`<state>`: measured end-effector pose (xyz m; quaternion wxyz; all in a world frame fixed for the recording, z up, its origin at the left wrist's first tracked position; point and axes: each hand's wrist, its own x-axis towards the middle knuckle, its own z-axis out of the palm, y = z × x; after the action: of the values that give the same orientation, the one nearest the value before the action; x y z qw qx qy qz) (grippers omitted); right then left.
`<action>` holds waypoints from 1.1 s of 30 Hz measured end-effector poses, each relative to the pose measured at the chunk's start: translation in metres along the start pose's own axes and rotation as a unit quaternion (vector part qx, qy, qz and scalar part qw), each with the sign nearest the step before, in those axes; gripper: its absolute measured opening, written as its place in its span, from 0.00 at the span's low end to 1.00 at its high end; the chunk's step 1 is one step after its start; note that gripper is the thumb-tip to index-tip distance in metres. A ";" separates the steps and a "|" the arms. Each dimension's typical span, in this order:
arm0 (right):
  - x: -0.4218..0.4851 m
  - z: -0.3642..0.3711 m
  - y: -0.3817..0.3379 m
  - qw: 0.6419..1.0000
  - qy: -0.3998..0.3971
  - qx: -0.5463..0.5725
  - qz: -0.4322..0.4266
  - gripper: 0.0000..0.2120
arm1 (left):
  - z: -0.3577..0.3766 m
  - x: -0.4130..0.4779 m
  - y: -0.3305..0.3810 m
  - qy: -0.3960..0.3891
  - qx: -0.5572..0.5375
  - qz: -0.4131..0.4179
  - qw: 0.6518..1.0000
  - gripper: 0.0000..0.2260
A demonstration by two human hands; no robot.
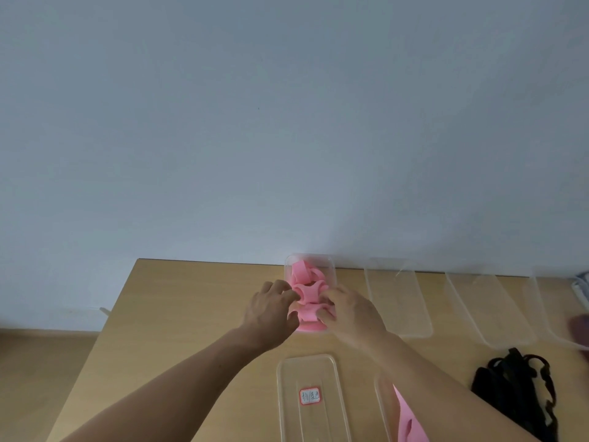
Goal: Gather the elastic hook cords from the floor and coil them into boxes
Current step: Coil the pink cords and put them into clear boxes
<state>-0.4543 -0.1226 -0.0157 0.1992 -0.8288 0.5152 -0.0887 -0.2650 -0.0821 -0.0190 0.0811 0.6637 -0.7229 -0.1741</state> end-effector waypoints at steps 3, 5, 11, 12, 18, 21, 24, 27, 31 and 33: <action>-0.006 -0.006 -0.006 1.000 0.006 -0.004 0.030 0.13 | -0.007 -0.003 -0.001 -0.001 -0.022 -0.001 1.000 0.18; -0.012 -0.011 -0.011 0.999 0.031 0.001 0.036 0.14 | -0.011 -0.006 0.000 0.010 -0.038 0.008 0.999 0.18; -0.049 -0.014 -0.035 0.994 0.089 0.027 0.061 0.13 | -0.010 -0.032 -0.006 0.026 -0.082 0.041 0.995 0.19; -0.056 -0.011 -0.038 0.994 0.076 0.030 0.071 0.13 | -0.008 -0.037 -0.009 0.023 -0.085 0.045 0.995 0.19; -0.091 0.015 -0.053 0.983 0.013 0.015 0.181 0.14 | -0.001 -0.058 -0.024 -0.006 -0.089 0.055 0.995 0.21; -0.102 0.030 -0.062 0.968 -0.020 -0.025 0.250 0.20 | 0.006 -0.070 -0.031 -0.048 -0.084 0.048 0.994 0.22; -0.111 0.047 -0.070 0.948 -0.053 -0.027 0.314 0.36 | 0.012 -0.082 -0.034 -0.091 -0.086 0.033 0.992 0.23; -0.118 0.065 -0.077 0.924 -0.081 -0.038 0.372 0.45 | 0.015 -0.091 -0.039 -0.116 -0.094 0.012 0.989 0.23; -0.120 0.078 -0.083 0.907 -0.080 -0.058 0.409 0.45 | 0.013 -0.097 -0.052 -0.136 -0.097 -0.011 0.986 0.23; -0.121 0.079 -0.083 0.899 -0.077 -0.042 0.429 0.47 | 0.011 -0.099 -0.057 -0.140 -0.103 -0.022 0.985 0.23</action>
<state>-0.4132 0.0363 -0.0453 0.2219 -0.5398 0.8068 0.0917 -0.2056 0.0140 -0.0382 0.0428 0.6369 -0.6905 -0.3403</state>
